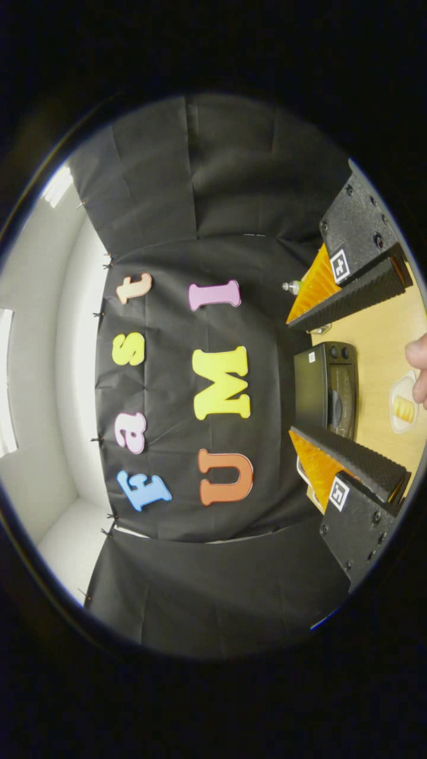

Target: Open the toaster oven, put the food inside, and close the toaster oven door.

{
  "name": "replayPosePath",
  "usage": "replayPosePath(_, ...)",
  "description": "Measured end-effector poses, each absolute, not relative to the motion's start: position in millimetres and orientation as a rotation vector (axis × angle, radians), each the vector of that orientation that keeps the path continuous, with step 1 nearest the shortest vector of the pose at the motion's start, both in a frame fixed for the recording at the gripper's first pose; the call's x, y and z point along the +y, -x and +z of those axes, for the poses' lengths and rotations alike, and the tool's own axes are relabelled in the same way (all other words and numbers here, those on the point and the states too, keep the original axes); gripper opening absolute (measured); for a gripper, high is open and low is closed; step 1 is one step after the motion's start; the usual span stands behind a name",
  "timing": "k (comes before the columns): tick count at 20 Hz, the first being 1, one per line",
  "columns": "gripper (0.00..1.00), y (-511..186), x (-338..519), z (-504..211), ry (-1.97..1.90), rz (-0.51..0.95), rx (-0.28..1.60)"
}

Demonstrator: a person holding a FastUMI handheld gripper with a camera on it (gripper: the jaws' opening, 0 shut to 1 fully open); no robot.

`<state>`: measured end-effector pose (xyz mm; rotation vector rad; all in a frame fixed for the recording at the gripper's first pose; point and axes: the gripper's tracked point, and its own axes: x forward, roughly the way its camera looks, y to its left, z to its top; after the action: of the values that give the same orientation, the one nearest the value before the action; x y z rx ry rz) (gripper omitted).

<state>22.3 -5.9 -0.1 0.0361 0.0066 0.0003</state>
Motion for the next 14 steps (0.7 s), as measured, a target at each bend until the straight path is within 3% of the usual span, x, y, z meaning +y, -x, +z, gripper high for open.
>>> replayPosePath(14, 1.0, -159, 62, -140, -0.066, 0.081, 0.274)
